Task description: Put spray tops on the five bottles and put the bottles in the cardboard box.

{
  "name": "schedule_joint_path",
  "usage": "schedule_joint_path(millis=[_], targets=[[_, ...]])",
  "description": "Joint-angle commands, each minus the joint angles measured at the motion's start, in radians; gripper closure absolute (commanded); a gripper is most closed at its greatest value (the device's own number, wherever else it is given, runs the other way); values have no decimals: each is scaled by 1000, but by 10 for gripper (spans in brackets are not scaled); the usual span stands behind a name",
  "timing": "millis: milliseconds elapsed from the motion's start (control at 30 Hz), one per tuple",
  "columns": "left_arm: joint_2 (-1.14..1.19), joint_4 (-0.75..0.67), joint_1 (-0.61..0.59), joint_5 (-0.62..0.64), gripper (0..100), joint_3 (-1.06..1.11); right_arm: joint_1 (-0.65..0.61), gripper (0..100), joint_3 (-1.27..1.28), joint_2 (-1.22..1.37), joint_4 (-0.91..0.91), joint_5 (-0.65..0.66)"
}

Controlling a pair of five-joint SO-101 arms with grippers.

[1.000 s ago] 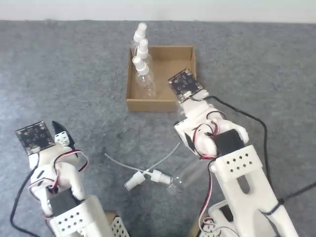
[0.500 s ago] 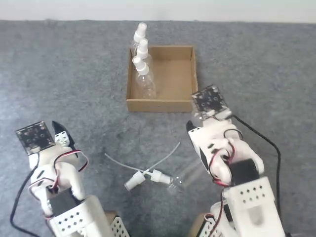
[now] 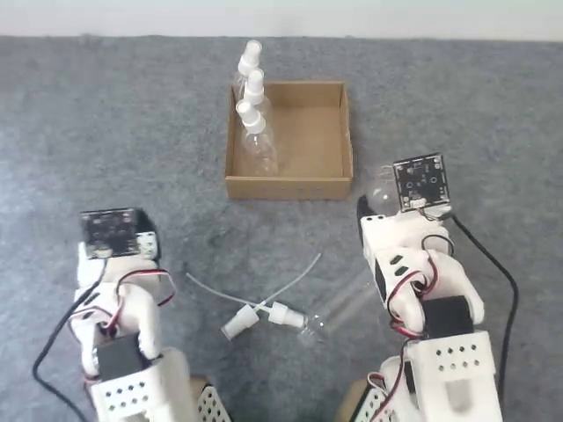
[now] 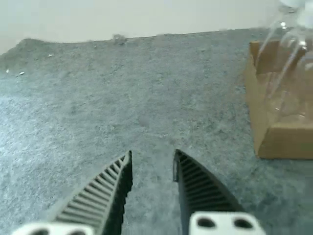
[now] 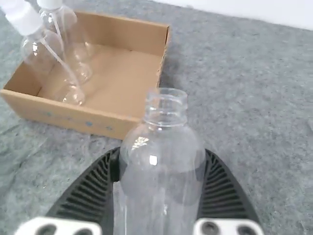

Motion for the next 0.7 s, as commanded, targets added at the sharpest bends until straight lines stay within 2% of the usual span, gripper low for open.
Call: schedule_joint_path(millis=[0,400,667], targets=[[-3,87,81,-55,814,-110,39,915,-11,-27,-27,-11],[-2,365,334,-308,808,-206,226,914,-11,-18,-104,-135],[14,391,477,-371,808,-199,260,914,11,-21,-157,-152]])
